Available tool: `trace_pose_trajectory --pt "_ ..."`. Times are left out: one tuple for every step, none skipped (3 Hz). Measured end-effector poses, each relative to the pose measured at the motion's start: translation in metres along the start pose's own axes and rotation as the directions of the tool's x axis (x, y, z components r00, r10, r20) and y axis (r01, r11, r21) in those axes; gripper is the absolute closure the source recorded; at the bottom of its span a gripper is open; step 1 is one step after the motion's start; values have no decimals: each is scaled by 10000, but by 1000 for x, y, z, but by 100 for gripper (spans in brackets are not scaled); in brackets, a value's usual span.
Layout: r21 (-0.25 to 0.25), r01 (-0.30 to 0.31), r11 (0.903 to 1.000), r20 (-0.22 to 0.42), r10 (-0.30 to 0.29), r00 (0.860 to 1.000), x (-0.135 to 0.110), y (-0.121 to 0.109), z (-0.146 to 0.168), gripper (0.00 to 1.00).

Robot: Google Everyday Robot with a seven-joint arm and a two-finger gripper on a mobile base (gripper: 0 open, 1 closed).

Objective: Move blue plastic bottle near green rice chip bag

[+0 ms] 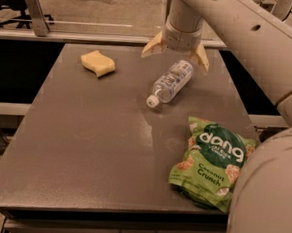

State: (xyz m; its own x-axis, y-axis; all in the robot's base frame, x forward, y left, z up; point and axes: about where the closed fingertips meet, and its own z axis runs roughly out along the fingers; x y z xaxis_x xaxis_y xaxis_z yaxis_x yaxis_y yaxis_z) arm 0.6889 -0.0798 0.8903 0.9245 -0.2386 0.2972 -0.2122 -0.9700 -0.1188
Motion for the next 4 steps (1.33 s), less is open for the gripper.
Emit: trace_pose_trajectory --pt "-1183 1613 9798 -311 -1661 9856 5 12 25 0" --pt "-1723 1643 9712 -8 -1669 9860 9 15 45 0" --pt "-1733 1609 9716 -9 -1635 9865 10 16 45 0" --pt "-720 1123 9911 78 -1120 9937 8 12 40 0"
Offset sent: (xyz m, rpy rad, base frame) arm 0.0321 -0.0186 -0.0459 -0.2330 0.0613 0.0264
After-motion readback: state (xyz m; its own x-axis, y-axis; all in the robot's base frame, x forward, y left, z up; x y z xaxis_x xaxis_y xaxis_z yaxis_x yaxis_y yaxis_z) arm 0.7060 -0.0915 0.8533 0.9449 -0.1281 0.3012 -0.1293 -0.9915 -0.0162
